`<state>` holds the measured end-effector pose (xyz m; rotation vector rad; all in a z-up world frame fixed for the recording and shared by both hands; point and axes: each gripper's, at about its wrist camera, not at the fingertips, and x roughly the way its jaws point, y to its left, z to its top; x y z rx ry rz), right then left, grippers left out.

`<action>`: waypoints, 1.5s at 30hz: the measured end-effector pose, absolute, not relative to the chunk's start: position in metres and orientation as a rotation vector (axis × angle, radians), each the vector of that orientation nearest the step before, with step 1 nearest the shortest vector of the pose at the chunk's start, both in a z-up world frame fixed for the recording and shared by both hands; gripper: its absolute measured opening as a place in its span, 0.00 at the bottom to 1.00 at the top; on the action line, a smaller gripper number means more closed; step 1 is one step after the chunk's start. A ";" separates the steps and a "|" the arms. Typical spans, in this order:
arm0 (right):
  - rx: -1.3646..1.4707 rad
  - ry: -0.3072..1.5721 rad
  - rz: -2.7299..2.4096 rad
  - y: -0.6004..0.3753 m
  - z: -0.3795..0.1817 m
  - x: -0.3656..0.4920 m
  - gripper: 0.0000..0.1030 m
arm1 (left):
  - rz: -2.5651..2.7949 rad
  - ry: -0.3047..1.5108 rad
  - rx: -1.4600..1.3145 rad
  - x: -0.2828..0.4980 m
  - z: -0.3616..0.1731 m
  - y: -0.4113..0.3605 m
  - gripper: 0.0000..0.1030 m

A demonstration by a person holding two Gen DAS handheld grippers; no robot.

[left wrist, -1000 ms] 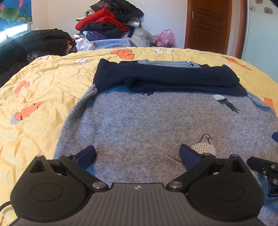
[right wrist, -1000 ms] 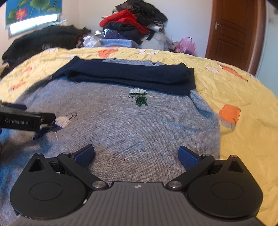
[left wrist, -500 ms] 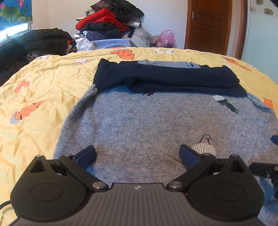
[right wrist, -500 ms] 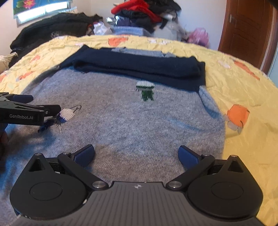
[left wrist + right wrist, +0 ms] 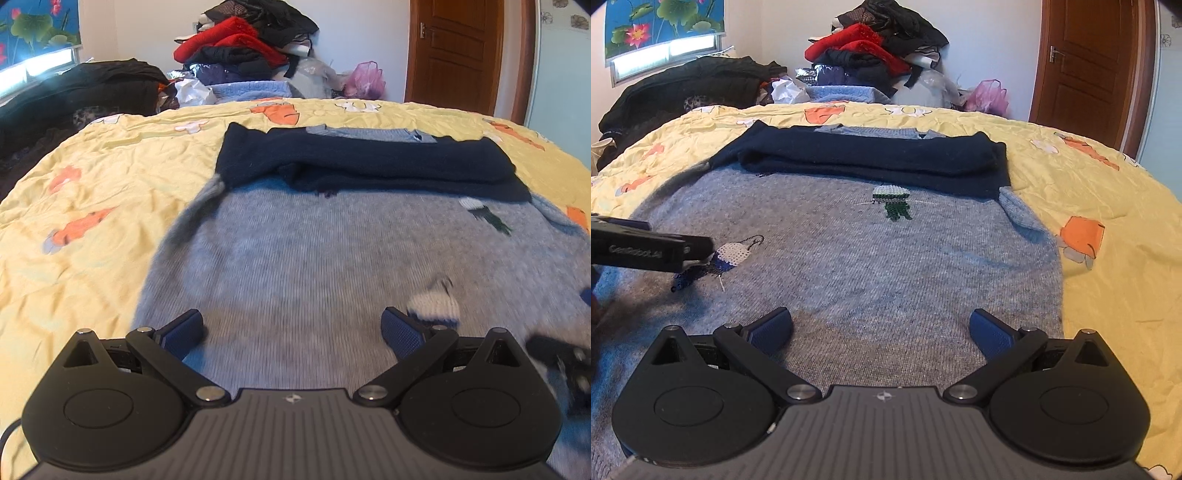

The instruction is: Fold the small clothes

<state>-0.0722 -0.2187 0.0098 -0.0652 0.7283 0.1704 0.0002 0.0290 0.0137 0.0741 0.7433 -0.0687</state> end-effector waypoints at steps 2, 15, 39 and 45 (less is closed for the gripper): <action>-0.065 0.728 0.170 -0.219 0.010 -0.072 1.00 | -0.080 0.763 0.070 -0.014 0.016 0.031 1.00; -0.062 0.728 0.167 -0.219 0.010 -0.073 1.00 | -0.148 0.736 0.070 -0.044 0.009 0.037 1.00; -0.068 0.742 0.139 -0.217 0.015 -0.115 1.00 | -0.149 0.732 0.071 -0.044 0.009 0.039 1.00; -0.068 0.740 0.163 -0.219 0.013 -0.122 1.00 | -0.149 0.732 0.071 -0.044 0.009 0.038 1.00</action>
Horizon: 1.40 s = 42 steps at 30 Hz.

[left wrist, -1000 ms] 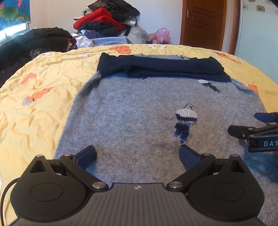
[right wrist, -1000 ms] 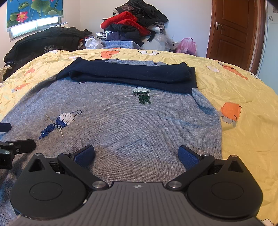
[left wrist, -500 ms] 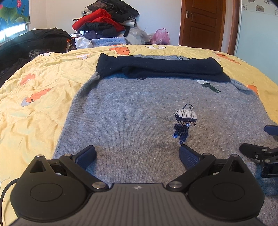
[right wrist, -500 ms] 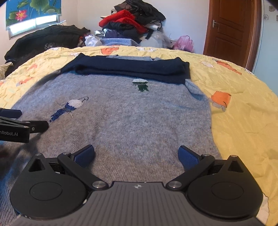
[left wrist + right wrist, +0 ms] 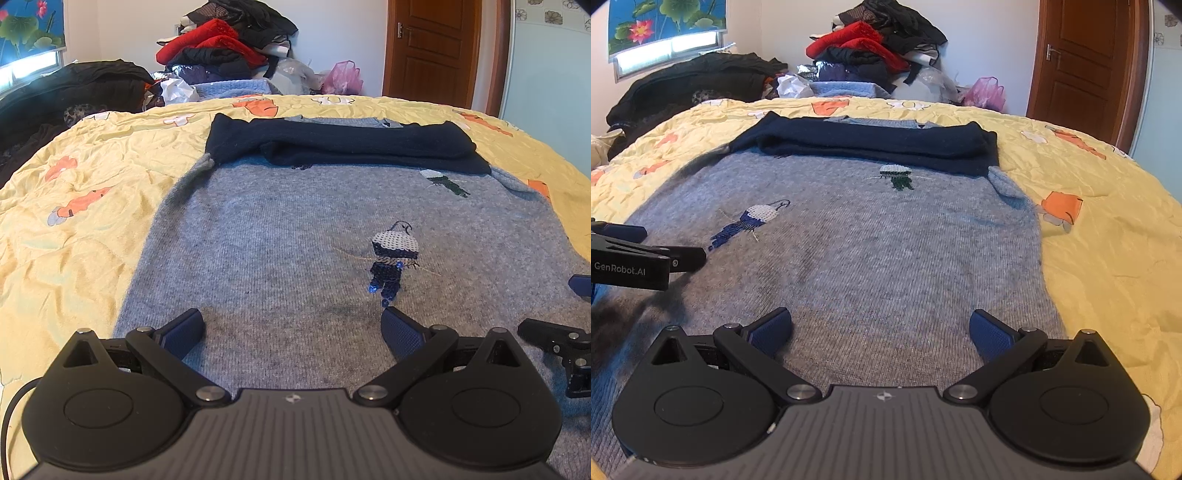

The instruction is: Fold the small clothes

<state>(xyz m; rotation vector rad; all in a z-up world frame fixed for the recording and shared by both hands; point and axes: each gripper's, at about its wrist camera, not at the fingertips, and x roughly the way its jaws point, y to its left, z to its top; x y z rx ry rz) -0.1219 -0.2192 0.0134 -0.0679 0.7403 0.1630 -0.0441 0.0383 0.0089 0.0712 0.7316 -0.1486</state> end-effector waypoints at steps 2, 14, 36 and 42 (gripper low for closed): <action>-0.074 0.737 0.163 -0.217 0.013 -0.121 1.00 | -0.149 0.733 0.072 -0.044 0.009 0.038 1.00; -0.071 0.734 0.167 -0.218 0.013 -0.122 1.00 | -0.177 0.738 0.083 -0.070 0.009 0.046 1.00; -0.083 0.734 0.146 -0.217 0.015 -0.128 1.00 | -0.142 0.728 0.084 -0.080 0.010 0.043 1.00; -0.085 0.767 0.155 -0.221 0.020 -0.151 1.00 | -0.135 0.761 0.079 -0.104 0.015 0.053 1.00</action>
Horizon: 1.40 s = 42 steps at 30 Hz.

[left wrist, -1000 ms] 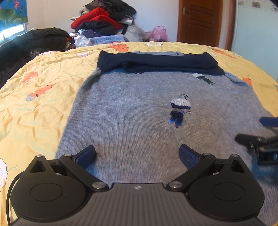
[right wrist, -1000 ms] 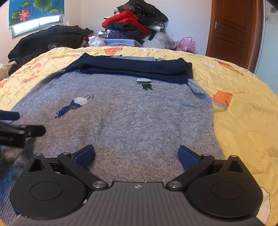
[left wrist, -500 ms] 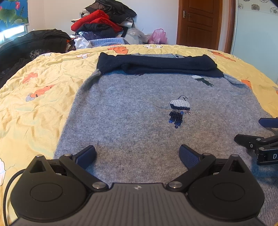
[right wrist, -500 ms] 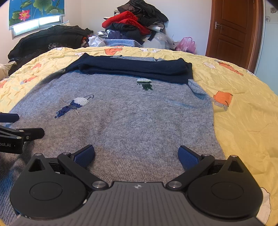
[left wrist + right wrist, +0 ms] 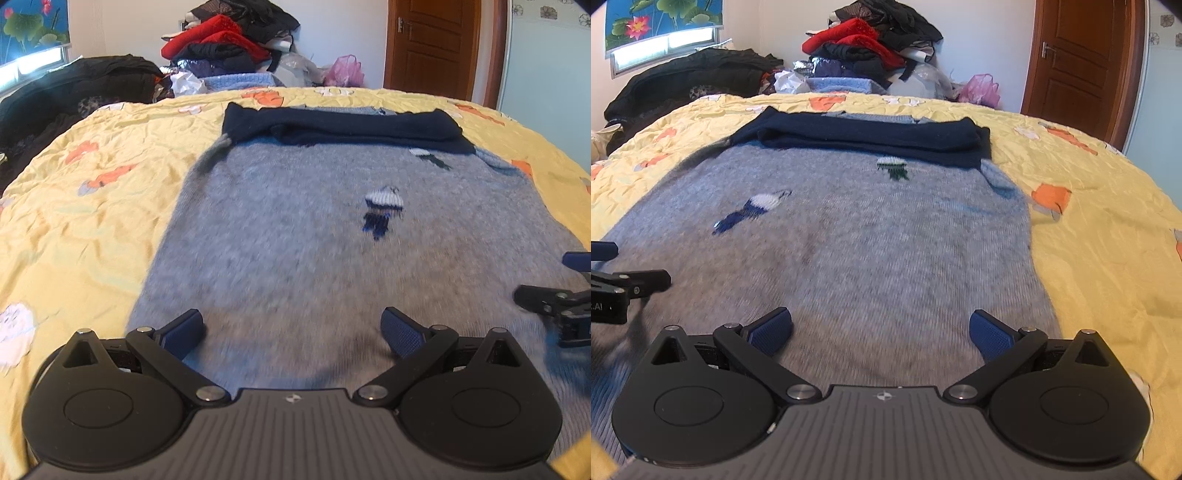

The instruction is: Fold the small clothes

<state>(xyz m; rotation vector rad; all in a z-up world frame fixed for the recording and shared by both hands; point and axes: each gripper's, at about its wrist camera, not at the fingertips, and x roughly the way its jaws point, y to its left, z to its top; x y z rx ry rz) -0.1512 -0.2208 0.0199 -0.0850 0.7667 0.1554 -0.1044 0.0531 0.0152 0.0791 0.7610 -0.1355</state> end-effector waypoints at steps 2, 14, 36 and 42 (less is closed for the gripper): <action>-0.089 0.793 0.195 -0.226 0.023 -0.167 1.00 | -0.159 0.767 0.083 -0.118 0.019 0.062 1.00; 0.597 0.917 0.235 -0.379 0.058 -0.215 0.99 | -0.180 0.796 -0.234 -0.154 0.023 0.157 1.00; 1.020 1.097 0.552 -0.402 0.024 -0.194 0.90 | -0.548 0.973 -0.882 -0.128 -0.002 0.200 0.78; 1.139 0.992 0.485 -0.423 0.016 -0.176 0.88 | -0.495 1.040 -0.745 -0.118 -0.001 0.191 0.44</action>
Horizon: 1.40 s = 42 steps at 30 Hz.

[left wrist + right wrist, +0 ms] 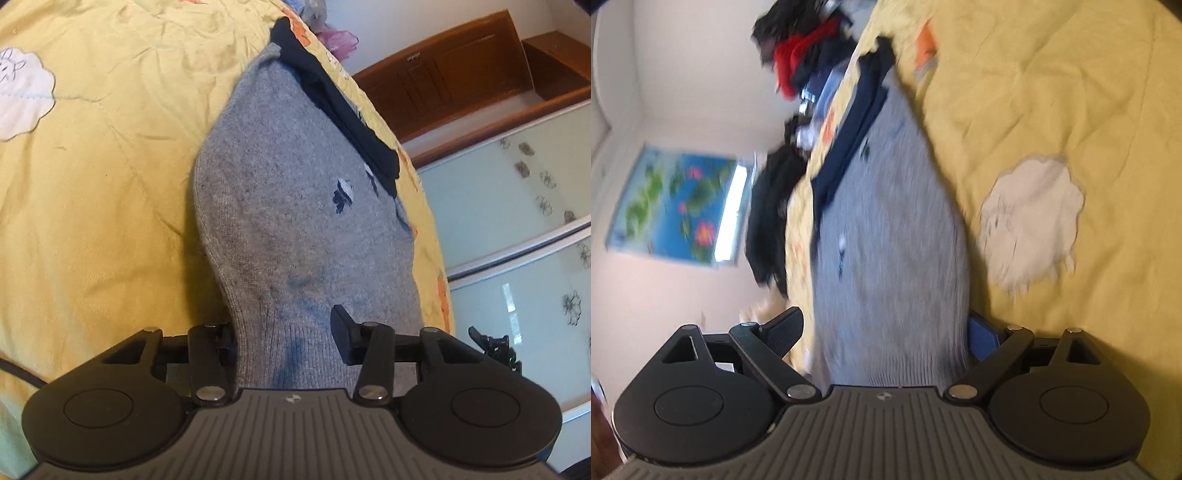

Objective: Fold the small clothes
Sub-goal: 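Grasp the grey sweater hem with both grippers and fold it toward the navy strip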

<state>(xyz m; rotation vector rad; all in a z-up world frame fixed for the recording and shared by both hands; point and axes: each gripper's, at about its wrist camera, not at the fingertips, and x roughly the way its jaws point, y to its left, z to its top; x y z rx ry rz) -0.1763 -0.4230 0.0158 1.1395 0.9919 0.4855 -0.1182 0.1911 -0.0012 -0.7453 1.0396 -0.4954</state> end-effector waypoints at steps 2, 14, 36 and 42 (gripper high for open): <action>1.054 1.046 0.527 -0.412 0.020 -0.173 0.88 | -0.497 1.044 -0.721 -0.121 0.000 0.192 0.42; 0.835 1.148 0.520 -0.379 0.015 -0.189 0.13 | -0.494 1.031 -0.595 -0.126 0.010 0.188 0.06; 0.974 0.646 0.487 -0.429 0.077 0.127 0.14 | -0.529 0.566 -0.530 0.171 0.105 0.129 0.06; 0.977 0.744 0.354 -0.426 0.032 0.203 0.14 | -0.419 0.633 -0.536 0.241 0.075 0.120 0.06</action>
